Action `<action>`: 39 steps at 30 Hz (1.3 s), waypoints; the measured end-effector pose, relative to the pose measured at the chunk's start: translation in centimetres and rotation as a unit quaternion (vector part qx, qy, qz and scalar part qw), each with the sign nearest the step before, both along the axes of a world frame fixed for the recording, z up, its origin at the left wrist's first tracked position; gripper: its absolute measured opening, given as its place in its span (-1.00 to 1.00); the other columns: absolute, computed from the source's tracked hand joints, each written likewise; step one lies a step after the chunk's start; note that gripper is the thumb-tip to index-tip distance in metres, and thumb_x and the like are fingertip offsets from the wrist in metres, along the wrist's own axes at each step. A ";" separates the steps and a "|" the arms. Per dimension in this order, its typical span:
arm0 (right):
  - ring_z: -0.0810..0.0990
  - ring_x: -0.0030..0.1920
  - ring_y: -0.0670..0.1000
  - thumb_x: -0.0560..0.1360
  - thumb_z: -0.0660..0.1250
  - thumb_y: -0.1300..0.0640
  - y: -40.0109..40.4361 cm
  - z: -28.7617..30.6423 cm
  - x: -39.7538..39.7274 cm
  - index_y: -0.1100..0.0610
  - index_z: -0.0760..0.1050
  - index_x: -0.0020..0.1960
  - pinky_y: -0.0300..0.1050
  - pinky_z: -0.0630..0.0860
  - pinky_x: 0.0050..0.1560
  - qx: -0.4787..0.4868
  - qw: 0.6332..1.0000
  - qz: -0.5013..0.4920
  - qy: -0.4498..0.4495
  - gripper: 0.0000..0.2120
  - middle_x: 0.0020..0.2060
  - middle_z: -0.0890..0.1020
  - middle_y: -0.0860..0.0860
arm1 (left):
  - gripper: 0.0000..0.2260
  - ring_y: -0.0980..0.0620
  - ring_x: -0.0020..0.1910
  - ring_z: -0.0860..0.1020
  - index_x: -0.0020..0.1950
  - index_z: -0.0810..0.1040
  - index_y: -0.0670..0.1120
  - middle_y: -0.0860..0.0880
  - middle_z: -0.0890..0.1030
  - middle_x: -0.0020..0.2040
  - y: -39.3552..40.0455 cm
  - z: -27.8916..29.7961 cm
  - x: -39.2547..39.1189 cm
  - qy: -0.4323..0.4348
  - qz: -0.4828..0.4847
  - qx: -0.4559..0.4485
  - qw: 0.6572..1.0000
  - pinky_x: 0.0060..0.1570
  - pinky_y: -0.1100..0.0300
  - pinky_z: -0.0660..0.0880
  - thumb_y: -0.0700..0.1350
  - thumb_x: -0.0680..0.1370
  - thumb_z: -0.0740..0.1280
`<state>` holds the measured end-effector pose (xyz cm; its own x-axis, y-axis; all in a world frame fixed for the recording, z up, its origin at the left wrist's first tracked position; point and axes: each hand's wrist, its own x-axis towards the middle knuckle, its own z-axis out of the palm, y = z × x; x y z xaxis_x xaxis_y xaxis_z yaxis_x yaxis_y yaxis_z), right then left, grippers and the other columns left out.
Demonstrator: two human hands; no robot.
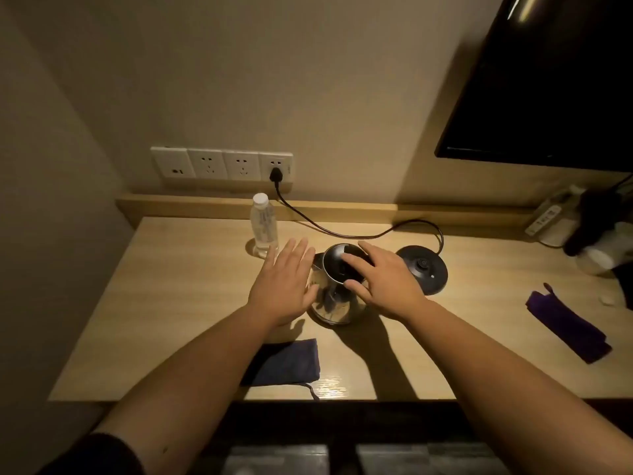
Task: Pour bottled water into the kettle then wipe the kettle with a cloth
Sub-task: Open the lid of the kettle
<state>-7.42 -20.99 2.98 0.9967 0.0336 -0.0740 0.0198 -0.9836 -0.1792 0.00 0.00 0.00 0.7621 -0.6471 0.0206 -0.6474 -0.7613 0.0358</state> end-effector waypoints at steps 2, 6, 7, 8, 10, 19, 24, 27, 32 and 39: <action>0.23 0.47 0.13 0.58 0.14 -0.21 -0.2 -0.4 0.3 -0.19 0.16 0.50 0.11 0.18 0.45 -0.004 1.000 0.004 -0.011 -0.49 0.51 0.23 0.05 | -0.38 -0.09 0.60 -0.08 0.61 0.00 -0.05 -0.08 -0.01 0.63 -0.3 -0.6 0.2 0.011 -0.010 0.016 1.000 0.53 -0.20 -0.07 0.19 0.63 0.04; 0.21 0.47 0.13 0.57 0.15 -0.22 -0.4 -1.3 0.7 -0.22 0.15 0.50 0.13 0.17 0.45 0.007 1.000 0.004 -0.003 -0.48 0.52 0.21 0.04 | -0.38 -0.08 0.60 -0.08 0.61 -0.02 -0.07 -0.08 -0.02 0.63 -0.6 -2.0 0.7 0.028 -0.032 0.022 0.999 0.52 -0.20 -0.04 0.17 0.63 0.05; 0.20 0.48 0.12 0.56 0.16 -0.22 -0.5 -1.3 0.8 -0.22 0.15 0.50 0.13 0.15 0.45 0.010 1.000 0.004 -0.002 -0.47 0.52 0.20 0.03 | -0.38 -0.08 0.60 -0.07 0.61 -0.02 -0.07 -0.08 -0.02 0.63 -0.6 -2.1 0.9 0.029 -0.033 0.017 0.999 0.52 -0.20 -0.03 0.16 0.63 0.05; 0.19 0.48 0.12 0.56 0.17 -0.22 -0.6 -1.1 0.9 -0.22 0.15 0.50 0.13 0.14 0.45 0.015 1.000 0.003 -0.001 -0.46 0.53 0.19 0.02 | -0.39 -0.07 0.60 -0.07 0.61 -0.01 -0.07 -0.07 -0.02 0.63 -0.6 -2.3 1.0 0.030 -0.031 0.011 0.999 0.52 -0.20 -0.03 0.16 0.64 0.05; 0.18 0.49 0.13 0.55 0.18 -0.24 -0.5 -1.0 1.0 -0.22 0.14 0.50 0.14 0.13 0.45 0.016 1.000 0.000 0.009 -0.45 0.53 0.17 0.02 | -0.39 -0.06 0.60 -0.06 0.61 0.00 -0.06 -0.07 -0.01 0.63 -0.6 -2.6 1.1 0.034 -0.028 -0.001 0.999 0.52 -0.19 -0.03 0.16 0.64 0.05; 0.27 0.42 0.16 0.54 0.17 -0.26 -0.1 -0.9 1.4 -0.17 0.25 0.44 0.16 0.19 0.40 0.018 1.000 -0.007 0.008 -0.50 0.49 0.22 0.05 | -0.40 -0.04 0.60 -0.04 0.61 0.02 -0.07 -0.06 0.00 0.63 -0.9 -3.1 0.8 0.041 -0.009 -0.030 0.999 0.54 -0.16 -0.07 0.14 0.63 0.08; 0.32 0.39 0.16 0.53 0.22 -0.24 -0.2 -0.8 1.3 -0.11 0.32 0.41 0.15 0.25 0.37 0.050 0.999 -0.016 -0.010 -0.51 0.46 0.27 0.05 | -0.40 -0.03 0.60 -0.02 0.61 0.03 -0.07 -0.06 0.02 0.63 -0.7 -3.2 0.9 0.035 -0.015 -0.036 0.999 0.54 -0.16 -0.05 0.15 0.63 0.07; 0.35 0.36 0.13 0.52 0.26 -0.21 -0.4 -0.6 1.0 -0.07 0.35 0.38 0.12 0.32 0.35 0.103 0.994 -0.028 -0.028 -0.52 0.43 0.31 0.05 | -0.40 -0.04 0.60 -0.01 0.61 0.03 -0.06 -0.05 0.04 0.63 -0.7 -3.1 0.9 0.037 -0.011 -0.044 0.998 0.54 -0.15 -0.06 0.15 0.64 0.08; 0.36 0.36 0.09 0.52 0.31 -0.15 -0.8 -0.7 0.2 -0.01 0.36 0.39 0.08 0.39 0.33 0.164 0.983 -0.047 -0.067 -0.50 0.40 0.35 0.05 | -0.39 -0.02 0.60 -0.03 0.61 0.01 -0.05 -0.04 0.02 0.63 -0.8 -3.3 0.8 0.037 -0.003 -0.044 0.998 0.55 -0.13 -0.09 0.15 0.63 0.07; 0.43 0.28 -0.01 0.49 0.37 -0.08 -1.8 -1.3 -1.3 0.00 0.34 0.38 0.01 0.48 0.26 0.232 0.962 -0.087 -0.115 -0.49 0.32 0.43 -0.01 | -0.38 -0.03 0.60 -0.03 0.61 0.01 -0.08 -0.05 0.02 0.63 -0.8 -3.2 0.8 0.034 -0.003 -0.039 0.999 0.54 -0.13 -0.08 0.14 0.63 0.09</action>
<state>-8.71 -22.77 1.68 0.9784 -0.1583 0.1326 -0.0452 -0.7909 -0.6102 0.75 -0.81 -3.18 0.7591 -0.6507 0.0192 -0.6466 -0.7502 0.1382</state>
